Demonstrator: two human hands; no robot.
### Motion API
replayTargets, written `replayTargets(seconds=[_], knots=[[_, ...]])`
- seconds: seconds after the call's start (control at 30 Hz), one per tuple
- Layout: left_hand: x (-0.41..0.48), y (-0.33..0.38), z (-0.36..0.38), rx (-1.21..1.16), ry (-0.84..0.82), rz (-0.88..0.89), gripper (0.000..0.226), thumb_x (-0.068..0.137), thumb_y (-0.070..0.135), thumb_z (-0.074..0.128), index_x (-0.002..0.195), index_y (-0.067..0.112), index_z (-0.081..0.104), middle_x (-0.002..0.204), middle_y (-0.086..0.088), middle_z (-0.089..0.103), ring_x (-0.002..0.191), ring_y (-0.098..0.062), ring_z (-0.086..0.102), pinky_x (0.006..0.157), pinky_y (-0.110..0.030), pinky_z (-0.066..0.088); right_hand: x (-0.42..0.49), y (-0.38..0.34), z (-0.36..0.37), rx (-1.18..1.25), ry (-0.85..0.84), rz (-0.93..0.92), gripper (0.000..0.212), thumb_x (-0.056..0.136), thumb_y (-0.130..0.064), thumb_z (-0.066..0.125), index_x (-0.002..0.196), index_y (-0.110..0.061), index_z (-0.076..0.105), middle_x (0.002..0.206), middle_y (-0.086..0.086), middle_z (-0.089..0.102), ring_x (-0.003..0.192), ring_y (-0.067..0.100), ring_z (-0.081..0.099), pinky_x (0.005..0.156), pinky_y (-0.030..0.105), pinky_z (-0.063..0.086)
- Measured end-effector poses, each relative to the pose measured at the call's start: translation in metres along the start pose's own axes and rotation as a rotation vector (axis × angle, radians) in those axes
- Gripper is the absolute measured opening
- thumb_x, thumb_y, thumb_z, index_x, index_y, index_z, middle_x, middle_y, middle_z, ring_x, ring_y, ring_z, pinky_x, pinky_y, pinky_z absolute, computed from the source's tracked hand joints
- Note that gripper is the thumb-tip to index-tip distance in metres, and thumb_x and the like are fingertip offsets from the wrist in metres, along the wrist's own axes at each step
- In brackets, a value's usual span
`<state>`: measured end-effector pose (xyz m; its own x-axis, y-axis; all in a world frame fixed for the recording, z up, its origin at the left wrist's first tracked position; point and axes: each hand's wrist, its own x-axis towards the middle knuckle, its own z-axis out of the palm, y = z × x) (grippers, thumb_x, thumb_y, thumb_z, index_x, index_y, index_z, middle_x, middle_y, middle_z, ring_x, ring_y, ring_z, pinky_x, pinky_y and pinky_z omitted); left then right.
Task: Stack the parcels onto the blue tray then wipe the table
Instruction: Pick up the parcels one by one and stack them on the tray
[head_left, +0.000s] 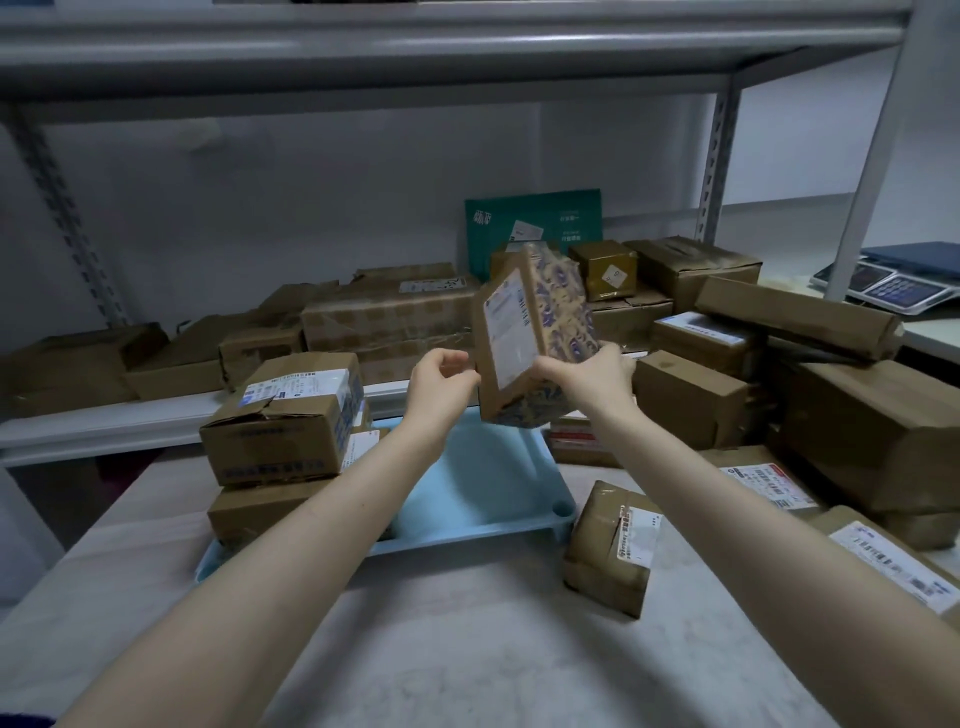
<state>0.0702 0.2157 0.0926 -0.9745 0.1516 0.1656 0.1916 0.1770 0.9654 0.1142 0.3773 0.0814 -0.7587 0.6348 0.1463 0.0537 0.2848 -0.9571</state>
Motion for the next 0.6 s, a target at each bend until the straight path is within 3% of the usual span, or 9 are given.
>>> replayTargets(seconds=[0.1, 0.2, 0.3, 0.4, 0.5, 0.6], knots=[[-0.002, 0.006, -0.008, -0.065, -0.007, -0.028, 0.033, 0.091, 0.014, 0.059, 0.124, 0.013, 0.055, 0.118, -0.003, 0.058, 0.106, -0.018, 0.056, 0.089, -0.036, 0.049, -0.018, 0.002, 0.009, -0.169, 0.004, -0.187, 0.098, 0.060, -0.039, 0.084, 0.136, -0.008, 0.031, 0.128, 0.010, 0.032, 0.123, 0.024, 0.038, 0.099, 0.033, 0.042], [-0.004, 0.011, -0.015, -0.150, -0.049, -0.107, 0.046, 0.091, 0.029, 0.062, 0.131, 0.013, 0.047, 0.121, -0.004, 0.059, 0.106, -0.019, 0.059, 0.087, -0.041, 0.051, -0.033, 0.008, 0.018, -0.313, 0.019, -0.392, 0.099, 0.055, -0.035, 0.085, 0.133, -0.008, 0.031, 0.129, 0.008, 0.031, 0.123, 0.022, 0.035, 0.099, 0.030, 0.038], [-0.008, 0.017, -0.022, -0.331, -0.085, -0.208, 0.079, 0.072, 0.044, 0.074, 0.136, 0.010, 0.044, 0.120, -0.007, 0.065, 0.101, -0.021, 0.067, 0.080, -0.041, 0.054, -0.045, 0.012, 0.023, -0.450, 0.039, -0.603, 0.100, 0.050, -0.033, 0.084, 0.134, -0.009, 0.034, 0.129, 0.007, 0.040, 0.118, 0.022, 0.041, 0.093, 0.034, 0.046], [-0.012, 0.024, -0.028, -0.545, -0.057, -0.330, 0.084, 0.057, 0.048, 0.086, 0.127, 0.015, 0.053, 0.115, -0.007, 0.066, 0.104, -0.027, 0.064, 0.092, -0.046, 0.053, -0.048, 0.015, 0.024, -0.658, 0.128, -0.894, 0.098, 0.047, -0.027, 0.083, 0.133, -0.005, 0.040, 0.126, 0.012, 0.053, 0.113, 0.030, 0.052, 0.092, 0.041, 0.049], [-0.010, 0.026, -0.033, -0.591, 0.022, -0.415, 0.129, 0.019, 0.055, 0.096, 0.132, 0.022, 0.044, 0.117, -0.006, 0.065, 0.102, -0.029, 0.065, 0.081, -0.050, 0.055, -0.053, 0.017, 0.026, -0.820, 0.204, -1.121, 0.093, 0.051, -0.021, 0.079, 0.133, -0.003, 0.039, 0.134, 0.015, 0.054, 0.120, 0.032, 0.051, 0.098, 0.041, 0.040], [-0.006, 0.022, -0.036, -0.590, 0.047, -0.433, 0.126, 0.021, 0.050, 0.096, 0.132, 0.020, 0.044, 0.114, -0.007, 0.067, 0.099, -0.029, 0.066, 0.073, -0.049, 0.056, -0.055, 0.022, 0.031, -0.878, 0.261, -1.253, 0.083, 0.062, -0.017, 0.074, 0.136, -0.003, 0.040, 0.140, 0.013, 0.052, 0.127, 0.029, 0.046, 0.100, 0.043, 0.036]])
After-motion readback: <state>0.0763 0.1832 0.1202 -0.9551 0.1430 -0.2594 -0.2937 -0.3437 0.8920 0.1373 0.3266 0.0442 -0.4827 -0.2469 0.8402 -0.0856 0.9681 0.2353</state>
